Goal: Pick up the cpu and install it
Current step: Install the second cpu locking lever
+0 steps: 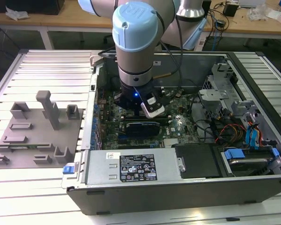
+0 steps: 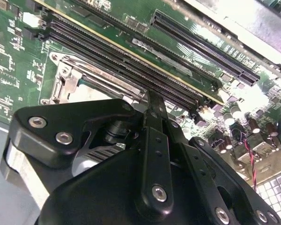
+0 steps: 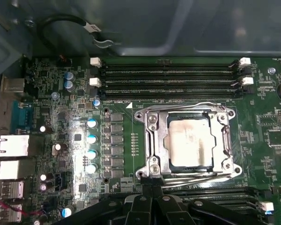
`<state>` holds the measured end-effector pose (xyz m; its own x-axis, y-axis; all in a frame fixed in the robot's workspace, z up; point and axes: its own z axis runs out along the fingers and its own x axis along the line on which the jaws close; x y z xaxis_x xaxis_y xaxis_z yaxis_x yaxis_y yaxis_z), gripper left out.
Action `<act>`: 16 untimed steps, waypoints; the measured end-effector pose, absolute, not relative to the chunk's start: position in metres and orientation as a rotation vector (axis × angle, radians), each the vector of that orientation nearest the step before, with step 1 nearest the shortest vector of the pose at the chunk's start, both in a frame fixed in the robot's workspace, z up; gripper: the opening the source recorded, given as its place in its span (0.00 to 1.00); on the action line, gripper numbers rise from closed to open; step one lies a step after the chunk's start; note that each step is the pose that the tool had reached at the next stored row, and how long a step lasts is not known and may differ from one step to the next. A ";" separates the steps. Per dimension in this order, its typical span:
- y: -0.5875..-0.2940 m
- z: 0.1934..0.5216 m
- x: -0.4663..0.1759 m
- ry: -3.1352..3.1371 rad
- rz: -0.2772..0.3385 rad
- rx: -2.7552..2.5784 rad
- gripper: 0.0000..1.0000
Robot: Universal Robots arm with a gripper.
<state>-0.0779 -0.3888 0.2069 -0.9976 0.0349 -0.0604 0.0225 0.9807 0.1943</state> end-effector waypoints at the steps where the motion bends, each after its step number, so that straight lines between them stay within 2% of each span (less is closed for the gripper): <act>1: -0.389 0.206 -0.079 3.062 0.305 0.044 0.11; 9: -0.389 0.201 -0.080 3.048 0.367 0.045 0.11; 16: -0.389 0.199 -0.081 3.041 0.382 0.045 0.11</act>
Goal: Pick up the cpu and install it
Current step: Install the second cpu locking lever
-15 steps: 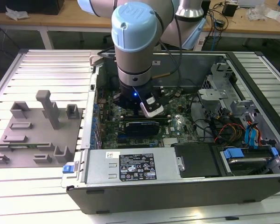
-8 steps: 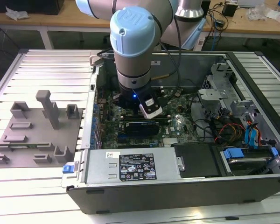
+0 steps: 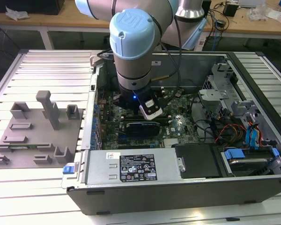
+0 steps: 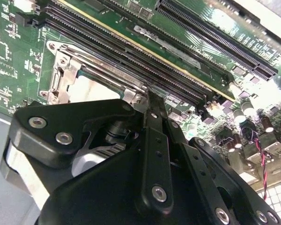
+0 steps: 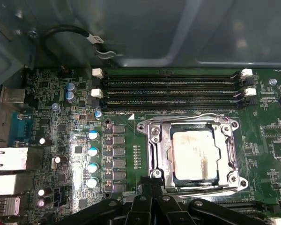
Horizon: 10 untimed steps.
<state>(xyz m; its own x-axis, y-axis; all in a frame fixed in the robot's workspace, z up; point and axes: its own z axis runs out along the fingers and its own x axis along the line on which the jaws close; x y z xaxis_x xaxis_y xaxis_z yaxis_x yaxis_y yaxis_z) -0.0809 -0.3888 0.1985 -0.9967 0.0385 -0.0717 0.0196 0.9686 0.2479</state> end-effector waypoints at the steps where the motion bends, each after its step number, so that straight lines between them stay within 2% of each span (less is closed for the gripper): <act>1: -0.389 0.198 -0.081 3.040 0.382 0.045 0.11; 10: -0.389 0.197 -0.084 3.035 0.388 0.044 0.11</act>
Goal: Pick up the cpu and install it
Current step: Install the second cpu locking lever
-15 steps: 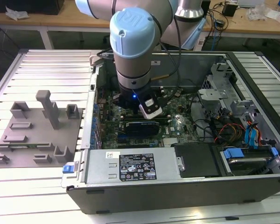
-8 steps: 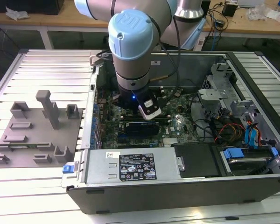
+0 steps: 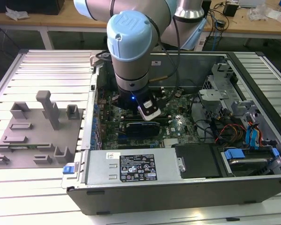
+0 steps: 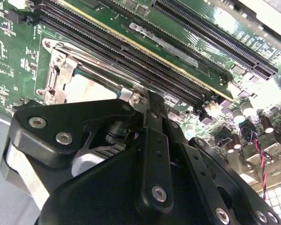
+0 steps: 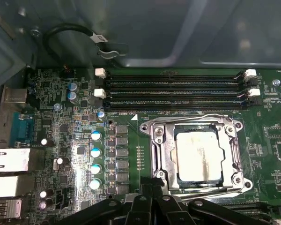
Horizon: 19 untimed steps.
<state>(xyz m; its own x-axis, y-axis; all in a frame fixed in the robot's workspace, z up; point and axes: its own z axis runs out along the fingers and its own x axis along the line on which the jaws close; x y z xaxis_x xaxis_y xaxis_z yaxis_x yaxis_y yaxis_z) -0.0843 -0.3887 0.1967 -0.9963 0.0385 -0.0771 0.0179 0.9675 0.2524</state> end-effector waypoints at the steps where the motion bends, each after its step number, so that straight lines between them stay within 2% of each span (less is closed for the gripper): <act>1: -0.389 0.199 -0.084 3.035 0.387 0.044 0.11; 8: -0.388 0.221 -0.084 3.038 0.362 0.043 0.11; 10: -0.387 0.229 -0.084 3.041 0.337 0.042 0.11; 12: -0.387 0.235 -0.084 3.048 0.257 0.041 0.11; 13: -0.386 0.235 -0.083 3.049 0.240 0.042 0.11; 19: -0.383 0.235 -0.068 3.051 0.204 0.045 0.11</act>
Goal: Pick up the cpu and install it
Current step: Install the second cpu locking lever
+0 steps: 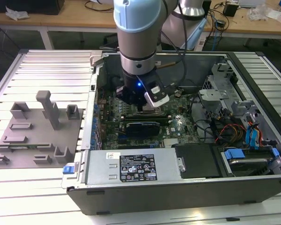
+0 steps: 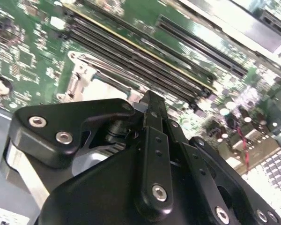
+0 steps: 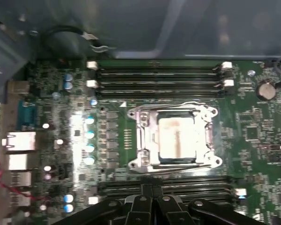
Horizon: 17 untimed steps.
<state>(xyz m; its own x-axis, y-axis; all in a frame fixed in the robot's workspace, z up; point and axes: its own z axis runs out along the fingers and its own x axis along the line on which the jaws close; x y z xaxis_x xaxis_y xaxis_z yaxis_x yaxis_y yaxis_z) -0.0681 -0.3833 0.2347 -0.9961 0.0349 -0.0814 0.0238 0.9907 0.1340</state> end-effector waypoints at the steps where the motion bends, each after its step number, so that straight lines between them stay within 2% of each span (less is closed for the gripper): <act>1: -0.381 0.235 -0.066 3.051 0.198 0.045 0.11; 5: -0.368 0.235 -0.061 3.053 0.164 0.043 0.11; 17: -0.349 0.235 -0.040 3.054 0.135 0.042 0.11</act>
